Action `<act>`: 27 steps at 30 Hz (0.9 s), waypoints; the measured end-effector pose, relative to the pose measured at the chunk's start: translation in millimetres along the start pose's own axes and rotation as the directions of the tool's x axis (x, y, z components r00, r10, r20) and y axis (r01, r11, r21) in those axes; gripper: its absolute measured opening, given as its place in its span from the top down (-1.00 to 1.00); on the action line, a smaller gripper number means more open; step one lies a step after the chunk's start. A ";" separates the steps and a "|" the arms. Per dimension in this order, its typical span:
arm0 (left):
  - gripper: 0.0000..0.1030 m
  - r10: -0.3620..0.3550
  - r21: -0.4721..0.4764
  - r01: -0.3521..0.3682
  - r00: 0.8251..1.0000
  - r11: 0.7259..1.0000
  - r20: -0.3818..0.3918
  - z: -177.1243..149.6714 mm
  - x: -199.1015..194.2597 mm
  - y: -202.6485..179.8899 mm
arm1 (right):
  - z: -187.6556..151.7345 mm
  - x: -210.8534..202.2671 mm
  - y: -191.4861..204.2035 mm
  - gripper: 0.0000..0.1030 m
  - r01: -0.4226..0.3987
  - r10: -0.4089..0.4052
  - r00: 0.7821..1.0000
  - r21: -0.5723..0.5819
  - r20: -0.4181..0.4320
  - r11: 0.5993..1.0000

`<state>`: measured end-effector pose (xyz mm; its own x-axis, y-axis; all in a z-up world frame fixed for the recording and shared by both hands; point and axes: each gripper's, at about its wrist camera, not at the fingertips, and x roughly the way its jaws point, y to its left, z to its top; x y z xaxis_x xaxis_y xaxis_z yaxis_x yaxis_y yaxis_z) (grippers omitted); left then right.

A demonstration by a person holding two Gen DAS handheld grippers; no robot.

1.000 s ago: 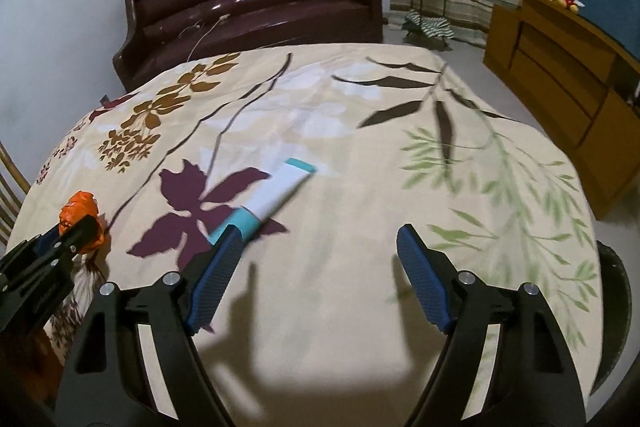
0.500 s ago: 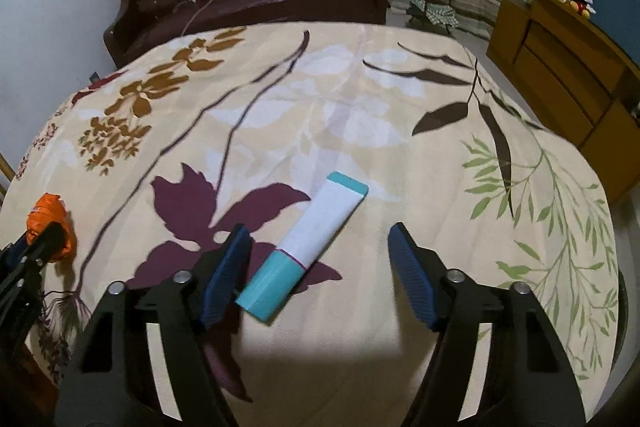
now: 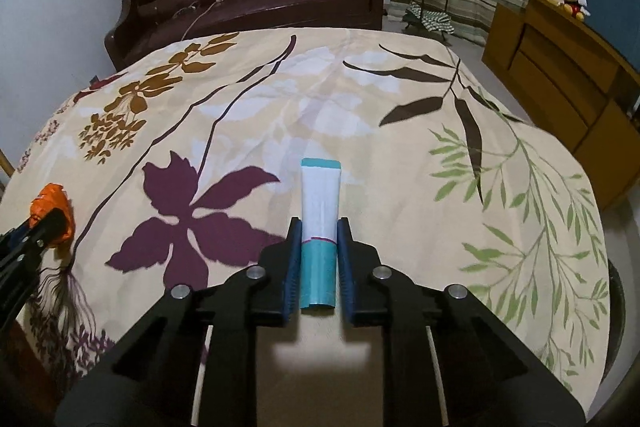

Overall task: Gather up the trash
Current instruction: 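Grasp the white-and-teal tube with the right tool while the left tool holds the orange bundle, then carry both items over the black bin and open both tools to drop them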

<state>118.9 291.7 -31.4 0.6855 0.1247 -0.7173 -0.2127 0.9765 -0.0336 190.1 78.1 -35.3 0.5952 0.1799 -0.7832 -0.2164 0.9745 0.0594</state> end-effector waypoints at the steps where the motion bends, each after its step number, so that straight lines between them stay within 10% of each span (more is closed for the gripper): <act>1: 0.29 -0.001 0.003 0.001 1.000 1.000 0.002 -0.6 -0.7 -2.1 | -2.5 -2.4 -3.1 0.68 -0.005 0.005 1.000 0.004 -0.001 1.000; 27: 0.29 -0.205 0.147 0.201 0.979 0.968 0.014 -27.8 -44.3 -138.2 | -65.2 -83.4 -84.8 0.69 0.067 -0.073 0.992 0.060 0.103 0.996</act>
<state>98.7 146.4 -14.3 0.7241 -0.0757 -0.6855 0.0343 0.9967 -0.0739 108.3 -28.2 -15.4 0.6858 0.1212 -0.7176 -0.1290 0.9907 0.0441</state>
